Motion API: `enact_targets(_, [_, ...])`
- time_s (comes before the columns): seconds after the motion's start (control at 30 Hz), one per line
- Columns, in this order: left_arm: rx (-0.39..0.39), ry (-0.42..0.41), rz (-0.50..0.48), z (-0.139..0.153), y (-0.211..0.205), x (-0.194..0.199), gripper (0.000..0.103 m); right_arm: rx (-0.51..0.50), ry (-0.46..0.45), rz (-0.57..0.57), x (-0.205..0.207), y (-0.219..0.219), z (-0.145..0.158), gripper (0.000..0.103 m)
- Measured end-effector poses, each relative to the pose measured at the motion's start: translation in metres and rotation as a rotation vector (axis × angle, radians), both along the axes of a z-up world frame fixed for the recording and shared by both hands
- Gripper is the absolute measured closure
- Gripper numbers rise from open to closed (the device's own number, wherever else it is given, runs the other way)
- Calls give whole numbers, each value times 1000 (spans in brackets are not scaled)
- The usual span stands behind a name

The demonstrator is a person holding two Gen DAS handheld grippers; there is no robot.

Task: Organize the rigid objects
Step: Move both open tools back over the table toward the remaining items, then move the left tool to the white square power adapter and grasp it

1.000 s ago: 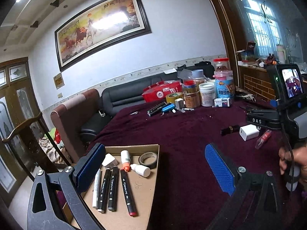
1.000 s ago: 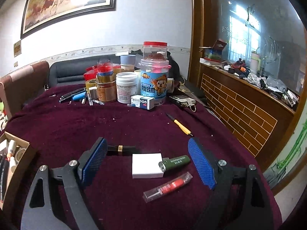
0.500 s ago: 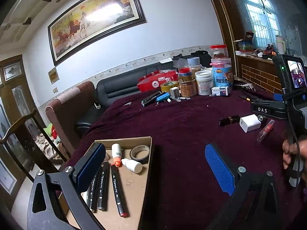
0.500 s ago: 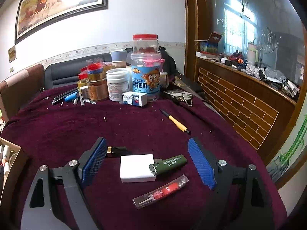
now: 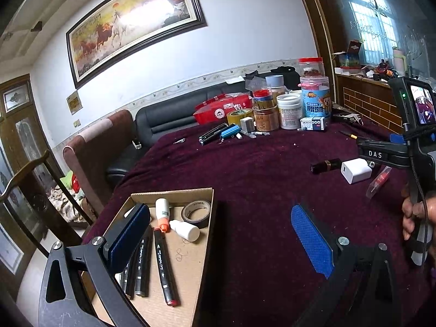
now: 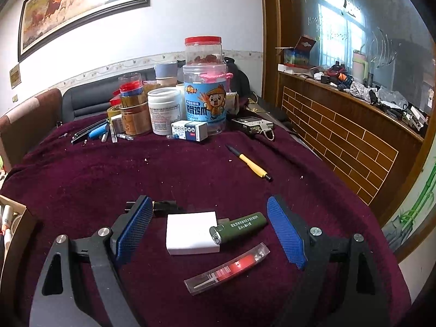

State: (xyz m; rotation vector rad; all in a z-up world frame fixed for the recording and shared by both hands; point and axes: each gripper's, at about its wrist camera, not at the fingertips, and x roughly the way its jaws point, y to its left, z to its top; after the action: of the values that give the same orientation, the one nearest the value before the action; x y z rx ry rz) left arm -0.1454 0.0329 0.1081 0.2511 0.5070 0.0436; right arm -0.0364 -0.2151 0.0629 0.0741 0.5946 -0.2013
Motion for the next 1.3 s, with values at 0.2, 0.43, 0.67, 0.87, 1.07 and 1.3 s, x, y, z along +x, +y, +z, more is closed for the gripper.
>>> enact_targets(0.2, [-3, 12, -1, -2, 2, 3, 1, 5, 17, 3, 2, 0, -2, 17])
enact_targets(0.43, [-36, 21, 12, -4, 14, 7, 1, 467, 102, 153, 22, -66, 14, 17])
enact_targets(0.67, [-71, 54, 24, -8, 24, 9, 1, 543, 227, 218, 85, -90, -11, 17])
enact_targets(0.87, [-77, 59, 39, -9, 33, 9, 1, 535, 435, 352, 112, -53, -50, 14])
enact_targets(1.07, [-101, 71, 40, -11, 35, 11, 1, 487, 513, 650, 79, 15, -48, 15])
enact_targets(1.3, [-114, 128, -2, -16, 30, 12, 1, 551, 492, 885, 29, 49, -38, 15])
